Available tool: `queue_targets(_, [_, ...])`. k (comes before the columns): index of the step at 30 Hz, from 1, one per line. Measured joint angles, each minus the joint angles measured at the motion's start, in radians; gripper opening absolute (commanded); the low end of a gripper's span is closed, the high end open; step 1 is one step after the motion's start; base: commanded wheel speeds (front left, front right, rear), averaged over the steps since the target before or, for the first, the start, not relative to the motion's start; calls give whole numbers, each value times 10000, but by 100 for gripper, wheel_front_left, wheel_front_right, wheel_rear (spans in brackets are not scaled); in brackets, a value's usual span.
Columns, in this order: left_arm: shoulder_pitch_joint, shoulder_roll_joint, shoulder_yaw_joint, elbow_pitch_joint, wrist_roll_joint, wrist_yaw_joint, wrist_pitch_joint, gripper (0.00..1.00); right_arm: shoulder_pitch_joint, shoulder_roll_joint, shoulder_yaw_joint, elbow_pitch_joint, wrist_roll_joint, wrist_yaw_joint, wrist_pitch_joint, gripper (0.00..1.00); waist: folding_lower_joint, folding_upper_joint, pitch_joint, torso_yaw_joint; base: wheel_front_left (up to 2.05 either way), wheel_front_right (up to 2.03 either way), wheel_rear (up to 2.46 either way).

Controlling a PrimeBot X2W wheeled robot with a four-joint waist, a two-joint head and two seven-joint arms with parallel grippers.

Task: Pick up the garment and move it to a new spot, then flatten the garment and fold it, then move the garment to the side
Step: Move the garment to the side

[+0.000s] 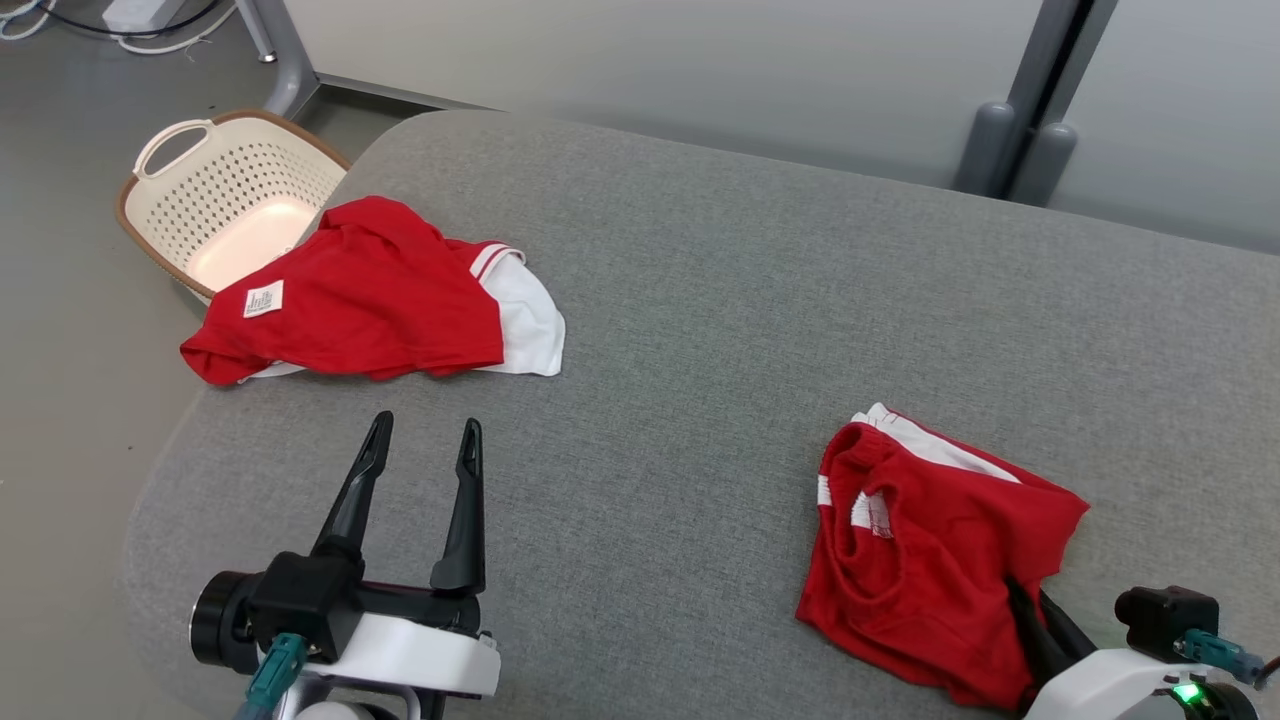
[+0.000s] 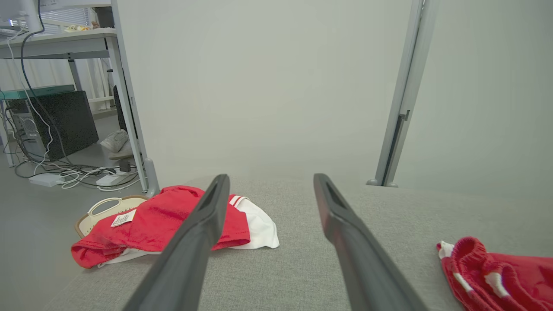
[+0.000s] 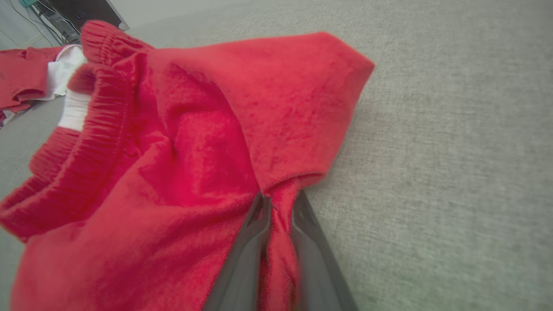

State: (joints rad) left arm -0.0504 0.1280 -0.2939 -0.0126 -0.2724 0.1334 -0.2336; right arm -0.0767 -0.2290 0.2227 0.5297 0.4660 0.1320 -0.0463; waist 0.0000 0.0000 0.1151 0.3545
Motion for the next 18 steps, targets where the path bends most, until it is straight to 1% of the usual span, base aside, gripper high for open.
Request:
queue_targets(4, [-67, 109, -25, 8, 75, 17, 0, 100, -85, -186, 355, -115, -127, 2, -257, 0, 0, 0, -16, -386, 0, 0, 0])
queue_targets(8, [-112, 228, 38, -52, 144, 84, -2, 100, -326, -558, 855, -437, -232, 0, -284, 0, 0, 0, 41, -1081, 0, 0, 0])
queue_targets(14, [-456, 309, -111, 61, 173, -63, 4, 100, -610, -1260, 1478, -842, -142, 0, -372, 0, 0, 0, 240, -2552, 0, 0, 0])
queue_targets(18, [-798, 372, -228, 199, 257, -180, 46, 100, -1104, -1465, 1925, -917, 128, 0, -408, 0, 0, 0, 405, -3654, 0, 0, 0])
